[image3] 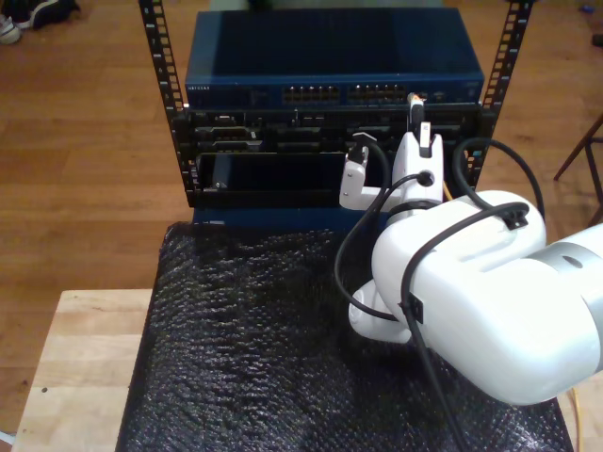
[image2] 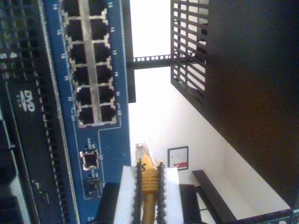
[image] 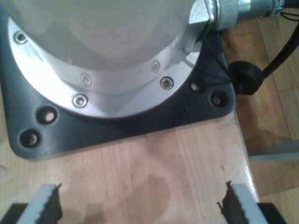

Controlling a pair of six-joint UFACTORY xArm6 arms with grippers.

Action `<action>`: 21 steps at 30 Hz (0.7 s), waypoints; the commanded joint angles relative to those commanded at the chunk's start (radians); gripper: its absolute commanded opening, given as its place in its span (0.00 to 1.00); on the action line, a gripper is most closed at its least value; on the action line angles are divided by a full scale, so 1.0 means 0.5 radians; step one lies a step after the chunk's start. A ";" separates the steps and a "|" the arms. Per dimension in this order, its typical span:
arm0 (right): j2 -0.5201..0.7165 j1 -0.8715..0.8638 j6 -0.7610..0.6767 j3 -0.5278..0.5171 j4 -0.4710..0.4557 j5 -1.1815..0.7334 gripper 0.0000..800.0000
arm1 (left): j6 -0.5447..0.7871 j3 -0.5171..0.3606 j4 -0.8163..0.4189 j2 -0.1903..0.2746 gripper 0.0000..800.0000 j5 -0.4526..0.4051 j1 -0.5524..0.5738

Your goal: Grab the cable and plug it in

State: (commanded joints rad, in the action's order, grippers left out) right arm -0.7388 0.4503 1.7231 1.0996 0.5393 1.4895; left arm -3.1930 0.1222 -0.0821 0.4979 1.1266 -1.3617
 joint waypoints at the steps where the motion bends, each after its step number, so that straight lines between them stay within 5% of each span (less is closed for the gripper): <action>1: -0.006 0.000 -0.003 0.000 0.000 -0.003 0.00 | 0.000 0.000 0.000 0.000 1.00 0.000 0.000; 21: -0.043 -0.034 -0.083 0.058 -0.018 -0.049 0.00 | 0.000 0.000 0.000 0.000 1.00 0.000 0.000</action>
State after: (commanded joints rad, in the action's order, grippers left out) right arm -0.7603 0.4335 1.6817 1.1287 0.5301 1.4649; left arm -3.1930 0.1222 -0.0821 0.4979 1.1266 -1.3617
